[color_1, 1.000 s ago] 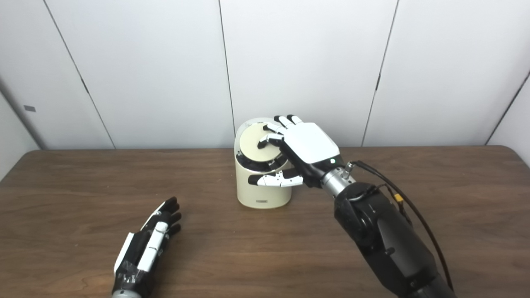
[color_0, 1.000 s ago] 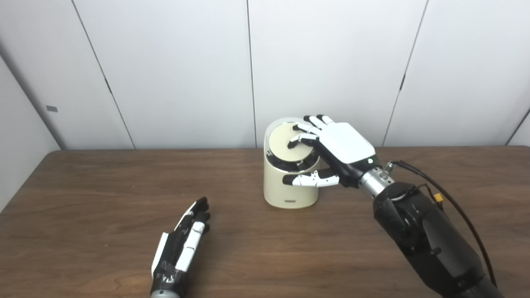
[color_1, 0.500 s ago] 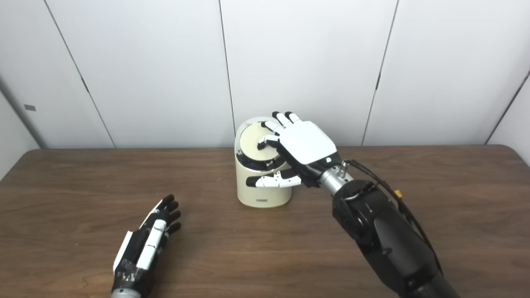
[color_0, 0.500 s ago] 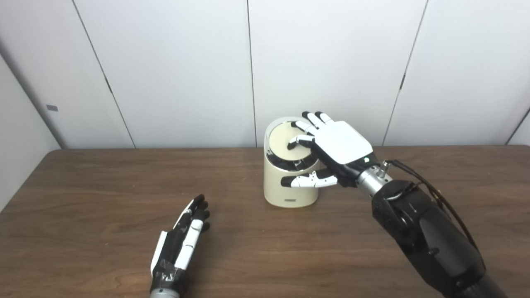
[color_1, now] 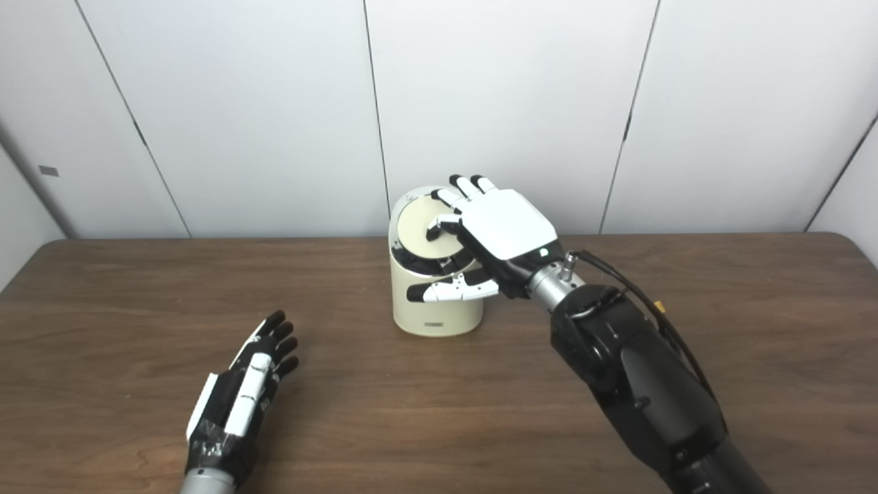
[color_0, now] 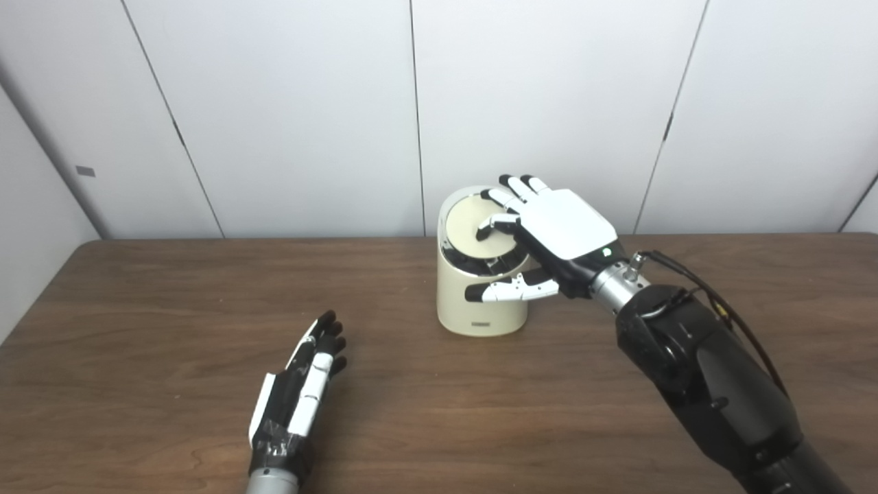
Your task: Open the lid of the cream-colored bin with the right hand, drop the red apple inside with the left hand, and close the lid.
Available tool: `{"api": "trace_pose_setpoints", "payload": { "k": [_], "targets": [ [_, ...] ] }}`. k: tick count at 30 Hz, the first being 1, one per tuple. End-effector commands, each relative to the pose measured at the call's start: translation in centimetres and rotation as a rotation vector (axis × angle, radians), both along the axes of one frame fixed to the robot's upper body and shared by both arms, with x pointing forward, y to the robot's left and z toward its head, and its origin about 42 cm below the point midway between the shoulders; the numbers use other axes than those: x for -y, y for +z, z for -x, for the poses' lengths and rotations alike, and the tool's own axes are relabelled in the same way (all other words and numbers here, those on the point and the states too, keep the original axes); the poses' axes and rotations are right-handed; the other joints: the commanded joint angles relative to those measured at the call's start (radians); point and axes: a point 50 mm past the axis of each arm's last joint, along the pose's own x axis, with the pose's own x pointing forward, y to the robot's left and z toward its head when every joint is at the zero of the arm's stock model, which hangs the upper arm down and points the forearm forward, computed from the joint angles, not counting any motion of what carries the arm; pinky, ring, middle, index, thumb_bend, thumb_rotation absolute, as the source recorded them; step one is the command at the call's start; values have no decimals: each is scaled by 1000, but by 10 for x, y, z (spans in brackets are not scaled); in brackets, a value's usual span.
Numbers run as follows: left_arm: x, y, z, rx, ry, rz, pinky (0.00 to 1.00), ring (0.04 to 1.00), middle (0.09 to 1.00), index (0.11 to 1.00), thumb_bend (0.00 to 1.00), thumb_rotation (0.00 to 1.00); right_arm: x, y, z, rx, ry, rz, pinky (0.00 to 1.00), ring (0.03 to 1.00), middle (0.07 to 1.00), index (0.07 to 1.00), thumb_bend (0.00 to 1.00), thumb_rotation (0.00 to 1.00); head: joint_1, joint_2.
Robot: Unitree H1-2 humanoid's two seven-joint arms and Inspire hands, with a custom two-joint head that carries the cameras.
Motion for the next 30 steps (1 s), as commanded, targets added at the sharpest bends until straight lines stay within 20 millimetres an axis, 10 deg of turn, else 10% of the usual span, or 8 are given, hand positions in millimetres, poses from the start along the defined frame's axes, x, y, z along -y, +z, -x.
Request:
{"api": "trace_pose_setpoints", "payload": {
  "k": [1,12,30],
  "targets": [
    [2,17,-6,78,2,13,922,936,947,965,618,776,-1,14,7,32,11,-23,1000,1000,939,704,566,997,1,0],
    [-3,17,-7,73,16,21,926,935,946,960,629,778,23,27,35,67,-69,-189,930,960,913,841,501,925,-2,-2],
    [-52,6,25,104,83,-132,918,912,925,935,621,775,93,-82,101,-370,-320,-748,832,912,938,922,459,947,-8,2]
  ]
}}
